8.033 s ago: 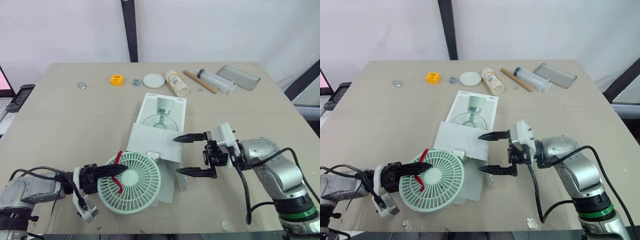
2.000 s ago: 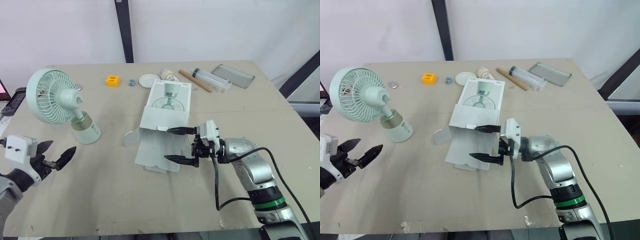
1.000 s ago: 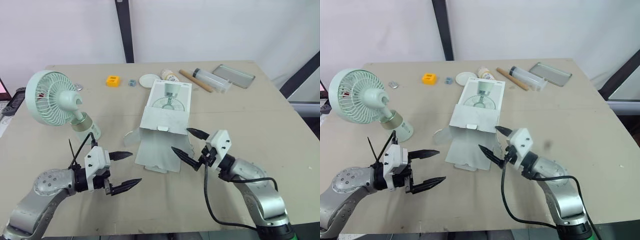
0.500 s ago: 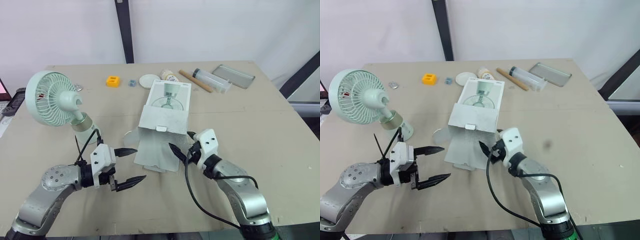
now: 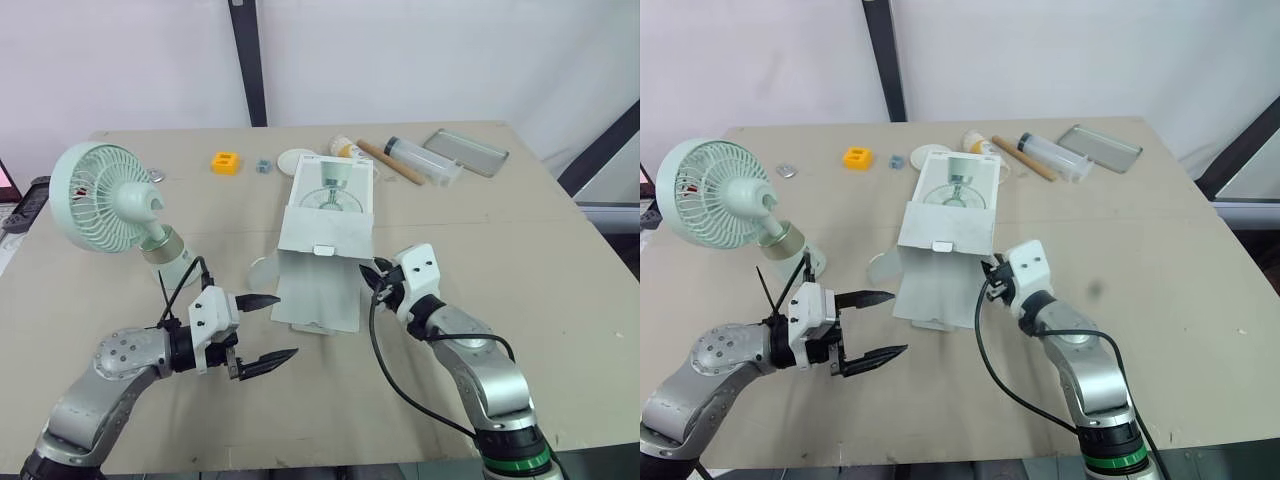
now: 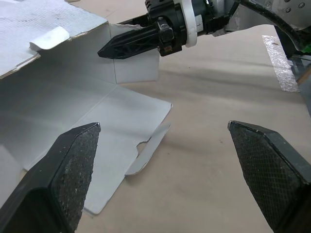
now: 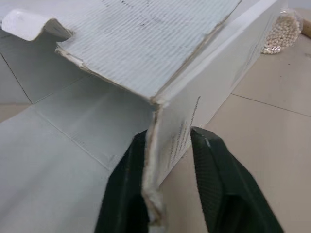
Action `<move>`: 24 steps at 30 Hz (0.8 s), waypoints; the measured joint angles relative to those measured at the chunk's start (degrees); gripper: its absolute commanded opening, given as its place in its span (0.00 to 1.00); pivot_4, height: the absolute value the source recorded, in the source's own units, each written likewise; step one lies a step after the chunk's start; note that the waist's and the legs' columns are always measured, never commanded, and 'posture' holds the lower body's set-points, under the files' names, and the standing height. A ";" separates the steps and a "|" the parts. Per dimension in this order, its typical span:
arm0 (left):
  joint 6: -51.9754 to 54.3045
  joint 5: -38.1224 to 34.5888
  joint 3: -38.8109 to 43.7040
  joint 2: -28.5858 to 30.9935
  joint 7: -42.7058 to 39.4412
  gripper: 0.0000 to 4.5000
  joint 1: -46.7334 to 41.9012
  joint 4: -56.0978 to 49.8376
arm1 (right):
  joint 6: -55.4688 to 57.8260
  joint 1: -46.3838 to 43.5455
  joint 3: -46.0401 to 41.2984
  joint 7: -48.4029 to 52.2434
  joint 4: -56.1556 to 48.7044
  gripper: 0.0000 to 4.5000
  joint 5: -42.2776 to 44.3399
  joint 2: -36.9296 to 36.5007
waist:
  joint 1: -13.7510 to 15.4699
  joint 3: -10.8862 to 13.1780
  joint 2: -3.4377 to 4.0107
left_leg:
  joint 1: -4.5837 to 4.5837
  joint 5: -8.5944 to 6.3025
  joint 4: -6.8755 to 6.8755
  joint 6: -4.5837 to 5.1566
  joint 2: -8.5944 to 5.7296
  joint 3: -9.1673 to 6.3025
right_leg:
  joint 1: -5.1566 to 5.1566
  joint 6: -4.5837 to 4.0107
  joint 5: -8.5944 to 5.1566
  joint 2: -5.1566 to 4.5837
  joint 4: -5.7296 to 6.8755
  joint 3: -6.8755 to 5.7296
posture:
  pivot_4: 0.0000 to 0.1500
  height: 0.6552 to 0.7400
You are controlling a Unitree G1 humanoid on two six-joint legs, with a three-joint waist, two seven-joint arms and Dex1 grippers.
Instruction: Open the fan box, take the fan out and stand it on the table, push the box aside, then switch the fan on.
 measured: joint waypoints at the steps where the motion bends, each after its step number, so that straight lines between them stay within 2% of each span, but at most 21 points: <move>1: -0.06 0.30 -0.23 -0.14 0.14 1.00 -0.09 0.11 | 0.20 -0.01 -0.28 -0.16 -0.02 0.03 -0.06 -0.25 | 0.00 0.00 0.00 | 0.00 0.00 0.00 0.00 0.00 0.00 | 0.00 0.00 0.00 0.00 0.00 0.00 | 1.00 1.00; 16: -0.72 0.93 -0.45 -1.38 0.25 1.00 -0.78 0.31 | 0.94 1.89 -1.81 2.60 -1.13 0.03 1.22 -3.16 | -0.02 0.00 0.00 | -0.01 -0.02 0.00 0.04 0.00 0.00 | 0.01 0.00 0.00 -0.01 0.00 -0.01 | 1.00 1.00; 19: -0.79 0.99 -0.59 -1.45 0.23 1.00 -0.65 0.37 | -0.71 5.01 -4.94 4.61 -2.05 0.03 2.31 -5.88 | 0.15 0.00 0.00 | -0.02 -0.03 0.00 0.06 -0.02 -0.02 | 0.03 0.00 0.00 -0.02 -0.01 -0.02 | 1.00 1.00; 24: -1.25 1.32 -1.05 -1.83 0.23 1.00 -0.51 0.95 | -7.10 14.65 -14.85 7.72 -2.81 0.03 5.30 -8.01 | 0.64 -0.01 0.02 | -0.01 -0.16 0.01 0.29 -0.01 0.01 | 0.07 0.01 -0.01 0.00 -0.03 -0.01 | 1.00 1.00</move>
